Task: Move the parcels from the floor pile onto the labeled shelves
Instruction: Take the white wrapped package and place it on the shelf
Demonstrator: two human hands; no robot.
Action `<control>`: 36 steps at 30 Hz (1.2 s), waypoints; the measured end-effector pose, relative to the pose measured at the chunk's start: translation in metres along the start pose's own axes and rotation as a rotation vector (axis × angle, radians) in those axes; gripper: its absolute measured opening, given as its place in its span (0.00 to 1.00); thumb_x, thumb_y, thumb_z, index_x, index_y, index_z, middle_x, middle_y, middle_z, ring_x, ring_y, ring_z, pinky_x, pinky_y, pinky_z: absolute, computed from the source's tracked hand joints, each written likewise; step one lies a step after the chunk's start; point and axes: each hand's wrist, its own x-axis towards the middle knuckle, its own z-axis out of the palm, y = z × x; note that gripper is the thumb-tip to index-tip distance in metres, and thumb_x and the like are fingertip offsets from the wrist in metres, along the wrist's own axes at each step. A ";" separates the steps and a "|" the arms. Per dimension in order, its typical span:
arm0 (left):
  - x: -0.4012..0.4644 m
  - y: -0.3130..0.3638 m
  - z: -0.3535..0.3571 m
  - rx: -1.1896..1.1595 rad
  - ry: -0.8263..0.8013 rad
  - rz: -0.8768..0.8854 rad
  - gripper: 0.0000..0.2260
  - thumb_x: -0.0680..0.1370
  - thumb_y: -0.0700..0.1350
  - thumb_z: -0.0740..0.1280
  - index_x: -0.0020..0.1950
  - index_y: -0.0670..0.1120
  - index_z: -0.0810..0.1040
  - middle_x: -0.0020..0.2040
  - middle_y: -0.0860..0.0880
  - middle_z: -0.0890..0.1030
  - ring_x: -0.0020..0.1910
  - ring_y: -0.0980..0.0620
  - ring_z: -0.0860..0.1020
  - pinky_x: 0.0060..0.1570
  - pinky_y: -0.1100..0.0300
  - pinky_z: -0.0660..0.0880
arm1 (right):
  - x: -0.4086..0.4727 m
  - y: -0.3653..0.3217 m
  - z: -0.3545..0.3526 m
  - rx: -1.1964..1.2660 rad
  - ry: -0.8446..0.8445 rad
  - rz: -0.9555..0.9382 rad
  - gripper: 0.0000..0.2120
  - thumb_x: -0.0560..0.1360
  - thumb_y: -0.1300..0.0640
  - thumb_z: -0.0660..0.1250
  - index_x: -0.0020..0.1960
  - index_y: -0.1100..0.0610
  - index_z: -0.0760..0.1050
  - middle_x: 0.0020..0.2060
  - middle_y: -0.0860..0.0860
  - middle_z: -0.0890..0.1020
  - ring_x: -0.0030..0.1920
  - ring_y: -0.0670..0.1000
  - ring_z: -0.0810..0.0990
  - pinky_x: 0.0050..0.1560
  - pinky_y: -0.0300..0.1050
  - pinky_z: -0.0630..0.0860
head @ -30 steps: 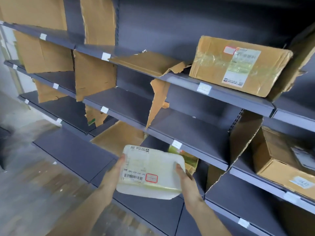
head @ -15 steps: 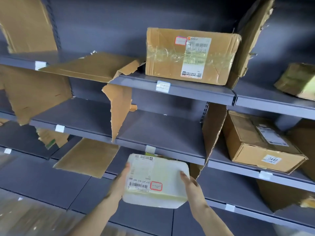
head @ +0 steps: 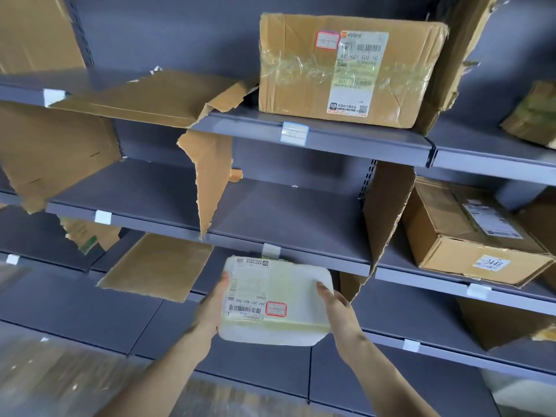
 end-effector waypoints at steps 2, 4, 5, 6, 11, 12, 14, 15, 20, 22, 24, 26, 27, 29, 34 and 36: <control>0.001 0.001 -0.005 -0.002 -0.010 0.001 0.24 0.78 0.67 0.58 0.61 0.53 0.81 0.51 0.50 0.86 0.49 0.51 0.83 0.41 0.57 0.75 | -0.004 0.000 0.004 0.005 0.017 -0.008 0.26 0.78 0.38 0.66 0.70 0.51 0.71 0.64 0.48 0.76 0.64 0.52 0.70 0.65 0.49 0.62; 0.004 0.002 -0.008 0.000 -0.019 0.005 0.23 0.79 0.67 0.58 0.60 0.53 0.81 0.50 0.51 0.86 0.49 0.51 0.83 0.41 0.57 0.75 | -0.007 0.000 0.007 0.007 0.037 -0.015 0.27 0.79 0.39 0.66 0.71 0.52 0.71 0.65 0.48 0.76 0.65 0.53 0.71 0.67 0.49 0.63; 0.005 0.003 -0.010 0.000 -0.023 0.005 0.23 0.78 0.67 0.58 0.59 0.53 0.81 0.50 0.51 0.86 0.48 0.51 0.83 0.41 0.57 0.75 | -0.010 0.000 0.008 0.004 0.044 -0.013 0.27 0.79 0.39 0.66 0.72 0.52 0.70 0.65 0.48 0.76 0.66 0.53 0.71 0.67 0.50 0.63; 0.006 0.004 -0.012 0.000 -0.027 0.008 0.23 0.78 0.67 0.58 0.58 0.53 0.82 0.49 0.51 0.86 0.48 0.52 0.83 0.41 0.57 0.75 | -0.012 -0.001 0.010 0.004 0.051 -0.017 0.26 0.79 0.39 0.66 0.72 0.51 0.71 0.65 0.48 0.76 0.66 0.53 0.71 0.67 0.49 0.64; 0.015 0.011 -0.021 0.008 -0.058 0.039 0.22 0.78 0.68 0.59 0.55 0.54 0.83 0.47 0.53 0.86 0.47 0.52 0.83 0.43 0.57 0.76 | -0.021 -0.005 0.020 -0.001 0.082 -0.051 0.24 0.78 0.38 0.66 0.69 0.51 0.75 0.62 0.48 0.81 0.65 0.54 0.77 0.69 0.55 0.71; 0.015 0.013 -0.023 0.008 -0.063 0.044 0.22 0.78 0.68 0.58 0.54 0.55 0.83 0.46 0.54 0.86 0.47 0.53 0.83 0.43 0.56 0.76 | -0.022 -0.005 0.022 -0.004 0.086 -0.067 0.24 0.78 0.38 0.66 0.67 0.51 0.75 0.61 0.49 0.81 0.64 0.55 0.78 0.68 0.55 0.72; 0.017 0.014 -0.027 0.029 -0.077 0.055 0.21 0.78 0.68 0.57 0.52 0.55 0.83 0.43 0.57 0.86 0.46 0.55 0.83 0.42 0.57 0.75 | -0.026 -0.007 0.025 -0.010 0.086 -0.104 0.24 0.76 0.37 0.66 0.64 0.52 0.77 0.59 0.50 0.83 0.61 0.54 0.80 0.60 0.51 0.75; 0.019 0.013 -0.029 0.037 -0.084 0.056 0.21 0.79 0.67 0.57 0.51 0.55 0.83 0.41 0.57 0.86 0.45 0.56 0.82 0.41 0.58 0.75 | -0.028 -0.007 0.027 -0.015 0.088 -0.118 0.26 0.72 0.35 0.66 0.62 0.51 0.78 0.57 0.50 0.84 0.59 0.54 0.81 0.57 0.50 0.75; 0.019 0.006 -0.034 0.054 -0.130 0.022 0.22 0.79 0.66 0.56 0.51 0.54 0.82 0.40 0.57 0.86 0.42 0.56 0.83 0.37 0.60 0.75 | -0.033 0.004 0.031 0.009 0.103 -0.113 0.27 0.69 0.36 0.67 0.59 0.53 0.80 0.53 0.51 0.86 0.55 0.55 0.83 0.60 0.53 0.78; 0.017 0.003 -0.037 0.063 -0.143 0.007 0.23 0.79 0.68 0.56 0.52 0.54 0.83 0.42 0.55 0.86 0.44 0.55 0.83 0.39 0.59 0.75 | -0.036 0.009 0.032 0.021 0.111 -0.102 0.21 0.76 0.39 0.68 0.59 0.54 0.80 0.53 0.53 0.85 0.54 0.56 0.83 0.53 0.51 0.79; 0.018 -0.001 -0.041 0.086 -0.153 0.006 0.24 0.78 0.69 0.56 0.53 0.55 0.83 0.46 0.54 0.87 0.46 0.53 0.84 0.41 0.58 0.76 | -0.039 0.013 0.032 0.027 0.120 -0.096 0.17 0.80 0.43 0.65 0.59 0.55 0.80 0.53 0.54 0.85 0.54 0.56 0.83 0.51 0.49 0.78; 0.013 0.002 -0.043 0.085 -0.165 0.010 0.23 0.78 0.69 0.56 0.53 0.55 0.83 0.46 0.53 0.86 0.46 0.53 0.84 0.41 0.58 0.76 | -0.043 0.013 0.034 0.033 0.128 -0.103 0.16 0.80 0.44 0.65 0.58 0.55 0.79 0.53 0.53 0.85 0.55 0.56 0.82 0.50 0.49 0.78; 0.015 0.003 -0.044 0.095 -0.177 0.013 0.23 0.79 0.68 0.56 0.52 0.55 0.83 0.46 0.53 0.86 0.46 0.53 0.83 0.41 0.58 0.76 | -0.047 0.012 0.035 0.039 0.132 -0.112 0.15 0.80 0.44 0.65 0.58 0.55 0.79 0.53 0.52 0.85 0.54 0.55 0.82 0.49 0.48 0.78; 0.013 0.011 -0.044 0.109 -0.198 0.034 0.22 0.78 0.68 0.56 0.53 0.55 0.82 0.48 0.54 0.86 0.48 0.53 0.83 0.46 0.56 0.77 | -0.054 0.005 0.036 0.054 0.150 -0.147 0.13 0.81 0.45 0.65 0.56 0.53 0.79 0.53 0.51 0.84 0.53 0.53 0.82 0.46 0.46 0.76; 0.016 0.043 -0.039 0.148 -0.256 0.214 0.30 0.70 0.76 0.59 0.63 0.60 0.79 0.58 0.58 0.83 0.60 0.55 0.80 0.65 0.52 0.72 | -0.069 -0.027 0.031 0.075 0.225 -0.338 0.12 0.81 0.45 0.65 0.56 0.52 0.80 0.54 0.48 0.84 0.51 0.48 0.81 0.44 0.41 0.75; 0.016 0.063 -0.031 0.115 -0.293 0.319 0.24 0.76 0.69 0.60 0.65 0.57 0.78 0.58 0.57 0.84 0.58 0.57 0.81 0.62 0.56 0.72 | -0.072 -0.045 0.027 0.122 0.204 -0.437 0.11 0.81 0.46 0.65 0.57 0.51 0.81 0.52 0.44 0.86 0.49 0.41 0.83 0.43 0.34 0.77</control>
